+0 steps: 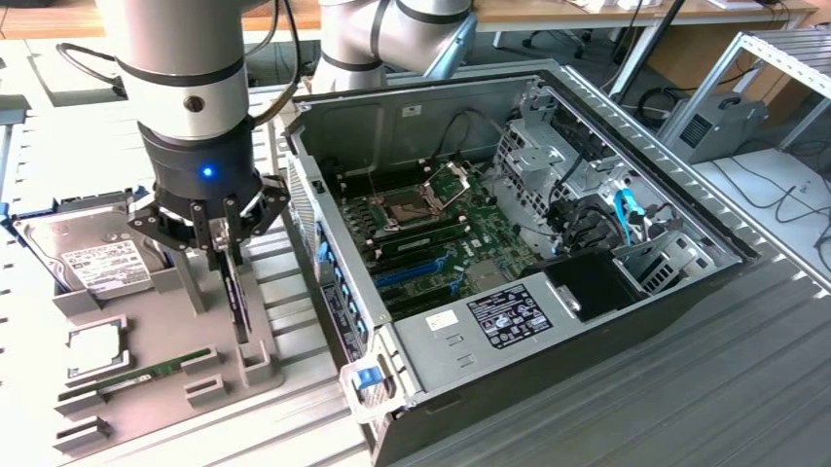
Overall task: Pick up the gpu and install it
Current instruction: 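Pick up the gpu and move the gpu toward the slot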
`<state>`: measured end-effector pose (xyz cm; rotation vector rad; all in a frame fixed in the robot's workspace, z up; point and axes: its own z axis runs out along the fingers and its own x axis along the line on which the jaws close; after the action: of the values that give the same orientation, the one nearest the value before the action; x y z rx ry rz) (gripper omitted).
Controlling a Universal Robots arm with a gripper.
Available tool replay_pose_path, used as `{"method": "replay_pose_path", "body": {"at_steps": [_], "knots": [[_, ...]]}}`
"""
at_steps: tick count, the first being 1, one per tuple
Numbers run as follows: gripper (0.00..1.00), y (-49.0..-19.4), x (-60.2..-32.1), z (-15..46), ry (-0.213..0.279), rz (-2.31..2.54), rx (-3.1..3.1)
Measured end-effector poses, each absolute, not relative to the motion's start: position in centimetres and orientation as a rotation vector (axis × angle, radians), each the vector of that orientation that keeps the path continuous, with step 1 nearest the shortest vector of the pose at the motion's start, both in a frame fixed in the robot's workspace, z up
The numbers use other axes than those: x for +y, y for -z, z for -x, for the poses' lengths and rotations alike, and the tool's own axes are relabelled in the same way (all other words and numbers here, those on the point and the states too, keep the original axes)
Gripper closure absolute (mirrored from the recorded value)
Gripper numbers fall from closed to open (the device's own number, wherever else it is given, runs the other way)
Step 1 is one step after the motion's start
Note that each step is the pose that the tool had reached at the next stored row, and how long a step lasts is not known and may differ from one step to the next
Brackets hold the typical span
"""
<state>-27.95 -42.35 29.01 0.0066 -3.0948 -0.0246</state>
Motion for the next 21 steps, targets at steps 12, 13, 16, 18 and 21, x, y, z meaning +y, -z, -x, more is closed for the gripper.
{"method": "replay_pose_path", "body": {"at_steps": [12, 13, 16, 18, 21], "knots": [[0.73, -29.7, -42.4, 28.0, 0.024, -0.007, -3.095], [0.73, -29.8, -42.4, 27.9, 0.024, -0.007, -3.095], [0.73, -30.0, -42.4, 27.9, 0.024, -0.007, -3.095], [0.73, -30.1, -42.4, 28.0, 0.024, -0.007, -3.095], [0.73, -30.4, -42.4, 28.0, 0.025, -0.007, -3.095]]}}
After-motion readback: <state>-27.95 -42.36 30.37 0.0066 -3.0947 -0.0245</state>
